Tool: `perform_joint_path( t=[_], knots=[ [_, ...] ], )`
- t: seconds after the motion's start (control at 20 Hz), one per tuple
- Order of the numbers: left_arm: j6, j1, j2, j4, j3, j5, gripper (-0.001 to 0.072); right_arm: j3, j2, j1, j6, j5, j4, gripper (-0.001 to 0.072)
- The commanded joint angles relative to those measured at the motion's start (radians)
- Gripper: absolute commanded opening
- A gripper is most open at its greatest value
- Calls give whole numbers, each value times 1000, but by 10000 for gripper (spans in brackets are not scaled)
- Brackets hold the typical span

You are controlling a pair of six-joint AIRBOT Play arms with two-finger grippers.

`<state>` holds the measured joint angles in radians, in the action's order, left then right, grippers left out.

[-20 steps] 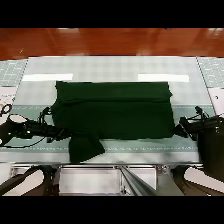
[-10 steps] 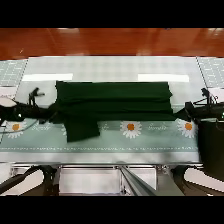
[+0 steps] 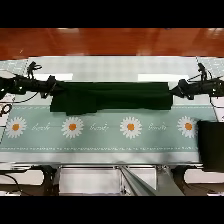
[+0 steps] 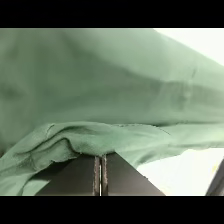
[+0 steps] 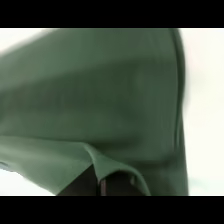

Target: Fold the shirts.

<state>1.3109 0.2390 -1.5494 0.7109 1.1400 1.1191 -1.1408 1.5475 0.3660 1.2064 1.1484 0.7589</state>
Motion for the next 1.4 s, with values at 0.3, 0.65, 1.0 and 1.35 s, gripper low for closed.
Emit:
perform_joint_path(
  t=[0.3, 0.65, 1.0, 1.35],
  knots=[
    [37, -40, -238, -13, 243, 3, 16, -226, 216, -21, 31, -54, -84, 27],
    [37, -69, -328, -13, 360, 11, 16, -246, 257, -27, 31, -92, -91, 27],
    [83, -5, -321, 27, 430, 297, 504, -271, 224, 24, 57, 2, -94, 414],
    [113, 181, 181, 339, 199, 78, 503, -233, 3, 296, 65, 137, 126, 416]
  ],
)
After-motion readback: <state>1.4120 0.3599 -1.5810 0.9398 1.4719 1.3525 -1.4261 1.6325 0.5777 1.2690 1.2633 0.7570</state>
